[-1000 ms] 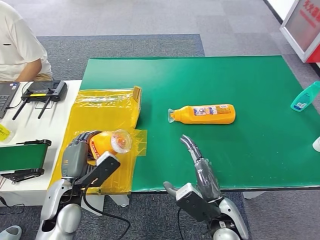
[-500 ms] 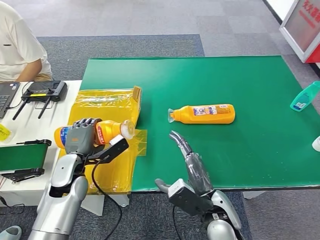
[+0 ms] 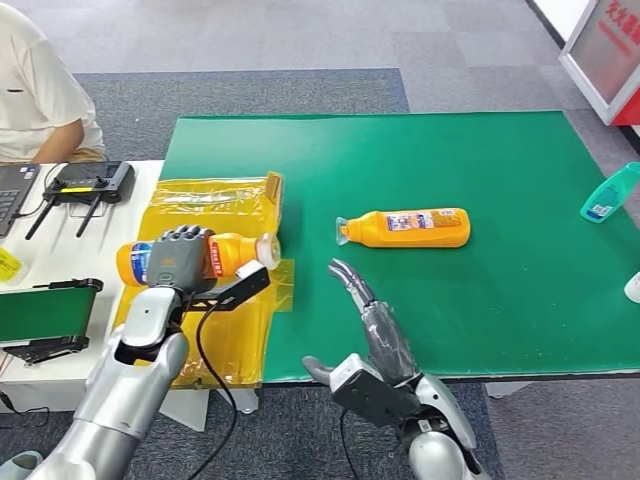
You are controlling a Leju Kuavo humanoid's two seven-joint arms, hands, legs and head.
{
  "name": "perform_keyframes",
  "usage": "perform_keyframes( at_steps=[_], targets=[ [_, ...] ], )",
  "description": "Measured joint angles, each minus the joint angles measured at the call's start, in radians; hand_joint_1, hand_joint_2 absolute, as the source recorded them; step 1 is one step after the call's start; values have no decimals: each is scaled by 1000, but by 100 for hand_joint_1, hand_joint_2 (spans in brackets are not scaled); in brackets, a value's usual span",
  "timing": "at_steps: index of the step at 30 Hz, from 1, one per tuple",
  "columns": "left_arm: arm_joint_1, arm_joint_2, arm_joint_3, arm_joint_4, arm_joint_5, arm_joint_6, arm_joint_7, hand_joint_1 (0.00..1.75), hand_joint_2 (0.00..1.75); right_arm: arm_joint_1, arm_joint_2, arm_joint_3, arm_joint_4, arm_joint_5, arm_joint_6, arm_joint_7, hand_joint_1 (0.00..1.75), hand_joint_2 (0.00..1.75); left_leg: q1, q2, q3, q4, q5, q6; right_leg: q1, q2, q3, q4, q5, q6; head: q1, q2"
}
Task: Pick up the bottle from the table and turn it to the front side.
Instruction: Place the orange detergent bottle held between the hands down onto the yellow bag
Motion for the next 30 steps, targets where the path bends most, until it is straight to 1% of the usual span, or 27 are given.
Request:
perform_keyframes(
  at_steps=[3,6,10,16,20,26,27,28,29,30],
  targets=[
    [-48,15,-70,94,0,1,0,175,175,-12,0,1,13,-12,1,-12,0,175,0,0,0,0,1,0,0,0,0,0,1,0,0,0],
    [-88,12,-88,173,0,3,-22,175,175,-21,0,1,24,-17,2,-19,0,175,0,0,0,0,1,0,0,0,0,0,2,0,0,0],
    [-124,-6,-88,250,0,8,-41,175,175,-28,0,1,34,-21,2,-22,0,175,0,0,0,0,1,0,0,0,0,0,2,0,0,0],
    [-128,-13,-87,269,0,9,-44,175,175,-29,0,1,35,-22,2,-23,0,175,0,0,-1,0,1,0,0,0,0,0,2,0,0,0],
    [-133,-41,-58,378,0,27,-46,175,175,-29,0,0,39,-28,2,-28,0,175,0,0,-1,0,1,0,0,0,-1,0,2,0,0,0],
    [-141,-50,-43,414,0,34,-46,175,175,-28,0,0,39,-30,2,-30,0,175,0,0,-1,0,1,0,0,0,-1,0,2,0,0,0],
    [-143,-51,-43,420,0,36,-46,170,175,-28,0,0,39,-31,2,-31,0,175,0,0,-1,0,1,0,0,0,-1,0,2,0,0,0],
    [-146,-52,-44,426,0,39,-46,139,175,-28,0,0,39,-32,2,-32,0,175,0,0,-1,0,1,0,0,0,-1,0,2,0,0,0],
    [-149,-52,-44,433,0,43,-45,100,175,-28,0,0,39,-33,2,-33,0,175,0,0,-1,0,1,0,0,0,-1,0,2,0,0,0],
    [-151,-53,-44,440,0,45,-44,56,175,-28,0,0,39,-34,2,-34,0,175,0,0,-1,0,1,0,0,0,-1,0,2,0,0,0]
  ],
)
